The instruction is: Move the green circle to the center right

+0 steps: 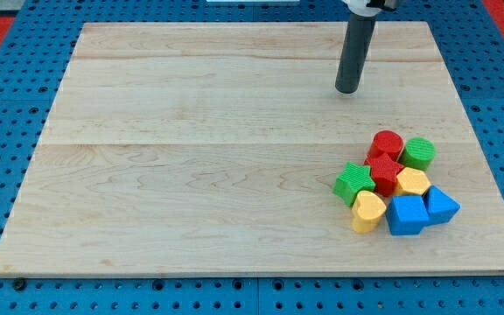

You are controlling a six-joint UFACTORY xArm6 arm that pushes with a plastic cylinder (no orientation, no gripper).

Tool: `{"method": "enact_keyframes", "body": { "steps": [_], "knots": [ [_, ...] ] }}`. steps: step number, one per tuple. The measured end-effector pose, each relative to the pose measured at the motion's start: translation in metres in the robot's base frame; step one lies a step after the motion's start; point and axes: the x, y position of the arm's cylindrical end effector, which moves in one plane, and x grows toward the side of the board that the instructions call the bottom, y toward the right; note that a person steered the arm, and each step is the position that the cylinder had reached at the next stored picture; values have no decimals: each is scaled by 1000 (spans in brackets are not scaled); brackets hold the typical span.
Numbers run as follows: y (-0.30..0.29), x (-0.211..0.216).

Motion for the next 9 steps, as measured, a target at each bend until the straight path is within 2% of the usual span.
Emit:
{"method": "enact_keyframes", "body": {
  "steps": [2,4,6,9],
  "knots": [
    [12,0],
    [79,7],
    [134,61],
    [170,147]
  ]
}}
